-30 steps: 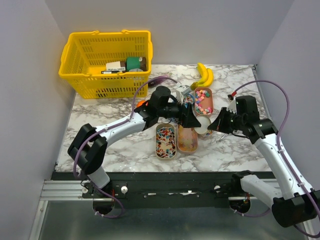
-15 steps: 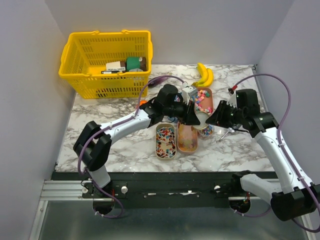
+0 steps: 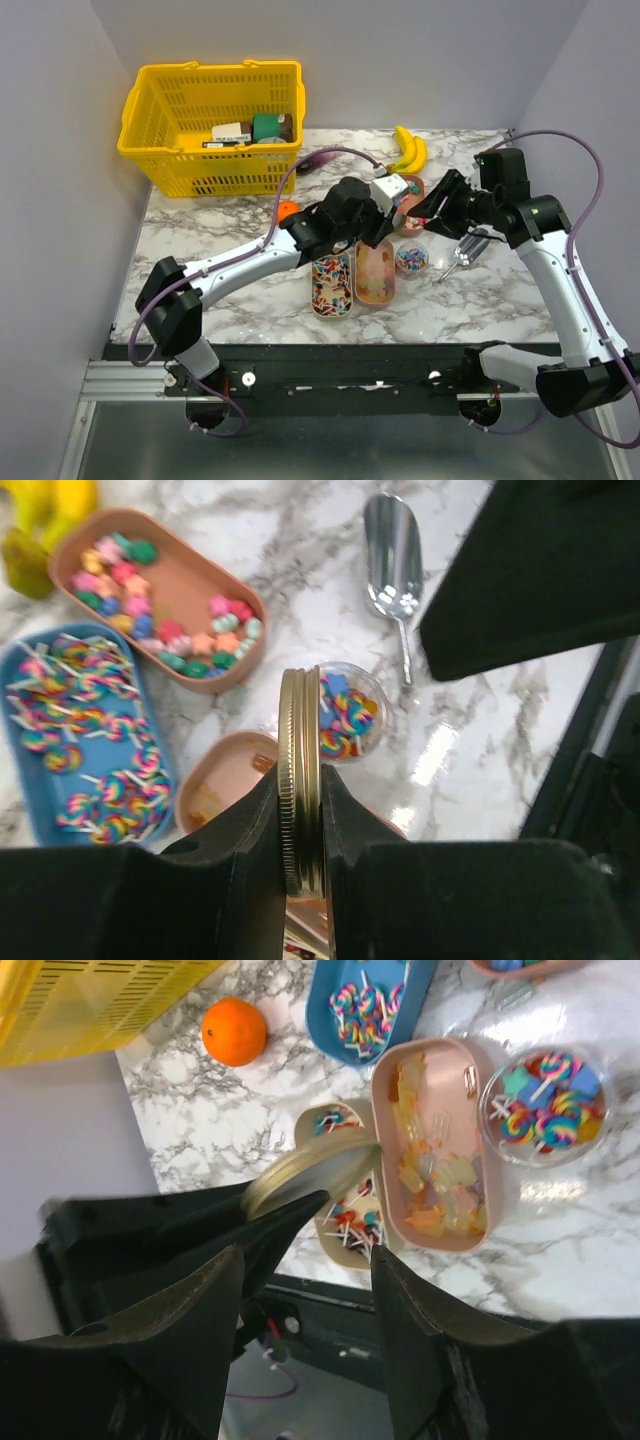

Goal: Pack the candies
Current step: Pick up the bottle lid at the center of the board.

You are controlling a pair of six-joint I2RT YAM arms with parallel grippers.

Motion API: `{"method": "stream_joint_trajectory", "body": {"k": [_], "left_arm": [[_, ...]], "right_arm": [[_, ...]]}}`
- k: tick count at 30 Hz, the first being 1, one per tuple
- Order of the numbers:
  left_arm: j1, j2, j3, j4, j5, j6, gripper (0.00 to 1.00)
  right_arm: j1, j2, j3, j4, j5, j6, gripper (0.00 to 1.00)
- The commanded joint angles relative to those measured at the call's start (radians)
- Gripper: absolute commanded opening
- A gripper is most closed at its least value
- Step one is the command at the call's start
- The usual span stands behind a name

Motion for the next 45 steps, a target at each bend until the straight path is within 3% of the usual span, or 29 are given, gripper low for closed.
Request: {"method": "stream_joint_trajectory", "body": {"k": [1,8,33,40,45], "left_arm": [[-0.041,-0.101,-0.054,0.113,-0.322,0.153,0.26],[-0.1,-0.19,-0.184,0.275,-0.417,0.285,0.27],[-0.178,-0.21,-0.237,0.315,-0.403,0.336,0.25],[-0.216,-0.228,-0.266,0.366,-0.446,0.376,0.23],[-0.224,-0.234,-0.278,0.384,-0.463,0.385,0.22]], "right_arm": [[0.005,0.016,-0.023,-0.013,-0.083,0.202,0.61],[0.005,0.029,-0.055,0.094,-0.089,0.343,0.61],[0.044,0.156,-0.126,0.28,-0.303,0.58,0.56],[0.047,0.203,-0.144,0.3,-0.403,0.626,0.46],[0.048,0.213,-0.158,0.331,-0.457,0.644,0.29]]}}
